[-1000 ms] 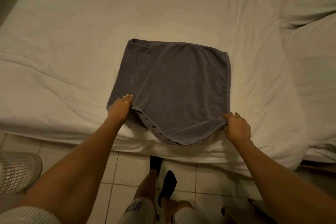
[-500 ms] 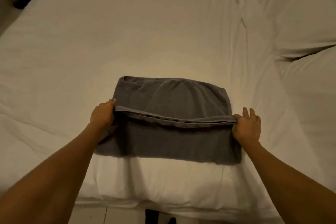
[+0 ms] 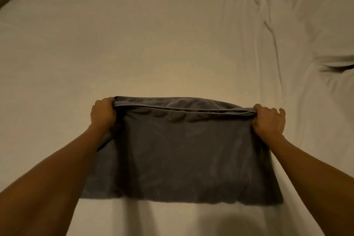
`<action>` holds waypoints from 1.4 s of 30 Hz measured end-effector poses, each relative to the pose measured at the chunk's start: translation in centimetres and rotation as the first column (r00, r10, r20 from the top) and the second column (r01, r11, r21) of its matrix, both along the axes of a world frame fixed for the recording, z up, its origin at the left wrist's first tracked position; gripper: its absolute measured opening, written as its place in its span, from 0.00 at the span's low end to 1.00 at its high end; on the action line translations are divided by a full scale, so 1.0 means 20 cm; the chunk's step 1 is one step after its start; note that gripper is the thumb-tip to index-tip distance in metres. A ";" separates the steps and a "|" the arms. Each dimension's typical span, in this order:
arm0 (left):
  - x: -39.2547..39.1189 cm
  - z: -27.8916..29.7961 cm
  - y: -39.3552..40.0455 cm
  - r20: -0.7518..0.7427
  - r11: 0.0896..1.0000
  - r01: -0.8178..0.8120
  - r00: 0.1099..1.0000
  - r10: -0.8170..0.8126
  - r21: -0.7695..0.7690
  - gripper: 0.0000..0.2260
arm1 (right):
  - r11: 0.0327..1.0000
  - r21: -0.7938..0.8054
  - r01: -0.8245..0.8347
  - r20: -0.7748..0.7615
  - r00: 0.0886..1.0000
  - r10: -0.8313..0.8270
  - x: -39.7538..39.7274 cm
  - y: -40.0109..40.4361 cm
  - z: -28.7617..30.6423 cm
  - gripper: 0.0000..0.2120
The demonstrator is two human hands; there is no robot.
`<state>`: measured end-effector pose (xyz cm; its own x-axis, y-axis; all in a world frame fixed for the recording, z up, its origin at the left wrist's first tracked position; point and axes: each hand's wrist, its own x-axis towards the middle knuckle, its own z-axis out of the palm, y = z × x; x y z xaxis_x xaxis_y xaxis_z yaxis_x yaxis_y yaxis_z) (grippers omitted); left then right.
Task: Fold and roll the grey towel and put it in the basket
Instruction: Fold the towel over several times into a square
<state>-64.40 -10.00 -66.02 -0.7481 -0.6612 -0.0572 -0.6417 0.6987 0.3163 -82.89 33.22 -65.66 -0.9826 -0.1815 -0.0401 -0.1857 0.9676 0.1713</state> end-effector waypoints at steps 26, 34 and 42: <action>-0.32 -0.57 0.17 0.157 0.902 0.397 0.915 -0.373 -0.171 0.32 | 0.971 -0.235 -0.046 0.006 0.999 0.049 -0.11 -0.28 -0.56 0.28; -0.30 -0.73 -0.06 0.212 0.958 0.234 0.957 -0.197 -0.165 0.32 | 0.964 -0.261 0.048 0.066 0.997 -0.032 -0.21 -0.16 -0.76 0.29; -0.32 -0.76 -0.07 0.215 0.947 0.252 0.954 -0.208 -0.201 0.33 | 0.969 -0.242 0.043 0.052 0.998 -0.031 -0.20 -0.18 -0.78 0.28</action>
<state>-70.76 -11.41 -81.24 -0.8709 -0.4845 -0.0822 -0.4877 0.8727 0.0240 -86.98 29.67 -81.24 -0.9868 -0.1549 -0.0463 -0.1511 0.9854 -0.0780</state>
